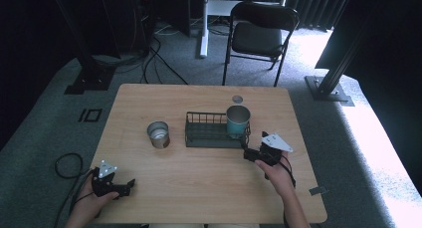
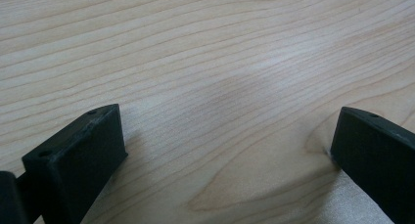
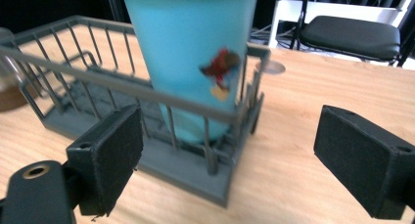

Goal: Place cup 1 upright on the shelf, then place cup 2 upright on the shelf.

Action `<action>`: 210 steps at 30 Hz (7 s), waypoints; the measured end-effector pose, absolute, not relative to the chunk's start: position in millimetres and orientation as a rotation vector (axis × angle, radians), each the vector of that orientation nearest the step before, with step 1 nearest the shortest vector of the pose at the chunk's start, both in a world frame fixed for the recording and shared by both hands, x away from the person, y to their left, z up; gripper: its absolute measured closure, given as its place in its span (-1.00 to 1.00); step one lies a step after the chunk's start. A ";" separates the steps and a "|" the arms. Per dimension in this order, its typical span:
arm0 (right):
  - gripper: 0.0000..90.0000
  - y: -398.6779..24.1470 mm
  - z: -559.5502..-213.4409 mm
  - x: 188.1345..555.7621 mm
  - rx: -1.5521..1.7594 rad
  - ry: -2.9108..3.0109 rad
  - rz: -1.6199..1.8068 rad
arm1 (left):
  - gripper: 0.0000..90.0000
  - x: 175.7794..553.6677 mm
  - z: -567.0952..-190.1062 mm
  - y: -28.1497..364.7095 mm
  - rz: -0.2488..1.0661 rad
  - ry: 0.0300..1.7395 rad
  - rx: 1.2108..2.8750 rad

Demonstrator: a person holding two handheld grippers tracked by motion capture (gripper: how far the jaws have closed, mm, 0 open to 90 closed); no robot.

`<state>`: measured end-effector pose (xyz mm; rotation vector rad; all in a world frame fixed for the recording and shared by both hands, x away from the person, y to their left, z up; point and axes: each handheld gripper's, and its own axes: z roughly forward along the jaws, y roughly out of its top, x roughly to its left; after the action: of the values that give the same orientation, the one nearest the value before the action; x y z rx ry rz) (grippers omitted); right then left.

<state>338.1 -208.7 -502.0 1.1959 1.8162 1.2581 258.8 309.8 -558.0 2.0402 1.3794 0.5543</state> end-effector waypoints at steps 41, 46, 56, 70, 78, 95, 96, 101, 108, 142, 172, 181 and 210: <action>-0.76 -287.6 -552.8 297.1 1.365 1.833 1.060 | -0.99 258.8 -558.1 309.9 0.555 1.378 2.041; -0.76 -297.1 -553.7 291.4 1.373 1.902 1.047 | -0.99 258.8 -558.1 309.8 0.556 1.378 2.041; -0.76 -299.6 -555.0 291.2 1.345 2.012 1.021 | -0.99 258.8 -558.1 309.8 0.556 1.378 2.041; -0.73 -292.8 -558.8 298.1 1.317 2.202 0.949 | -0.99 258.8 -558.1 309.8 0.556 1.378 2.041; -0.74 -292.7 -558.9 298.3 1.319 2.205 0.949 | -0.99 258.8 -558.1 309.8 0.556 1.377 2.041; -0.75 -292.7 -558.8 298.3 1.320 2.206 0.950 | -0.99 266.3 -557.8 315.0 0.554 1.369 2.046; -0.74 -292.7 -558.8 298.3 1.320 2.206 0.949 | -0.99 267.5 -557.7 315.0 0.560 1.376 2.043; -0.74 -292.7 -558.8 298.3 1.320 2.205 0.949 | -0.99 271.4 -554.9 313.2 0.577 1.335 2.041; -0.74 -292.7 -558.9 298.3 1.319 2.205 0.949 | -0.99 279.6 -545.1 304.7 0.593 1.263 2.013; -0.74 -292.7 -558.9 298.3 1.320 2.205 0.950 | -0.99 324.6 -525.9 261.6 0.592 1.071 1.912; -0.74 -292.8 -558.8 298.3 1.321 2.205 0.949 | -0.99 370.8 -521.3 240.0 0.615 1.053 1.864; -0.74 -292.8 -558.8 298.3 1.321 2.205 0.949 | -0.99 380.5 -519.0 234.3 0.619 1.040 1.836; -0.74 -292.8 -558.8 298.3 1.321 2.205 0.951 | -0.69 392.6 -521.9 220.5 0.679 1.067 1.885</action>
<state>298.3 -292.8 -558.8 1.3215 2.2047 0.9506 392.6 220.5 -521.9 1.8852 1.0667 0.6785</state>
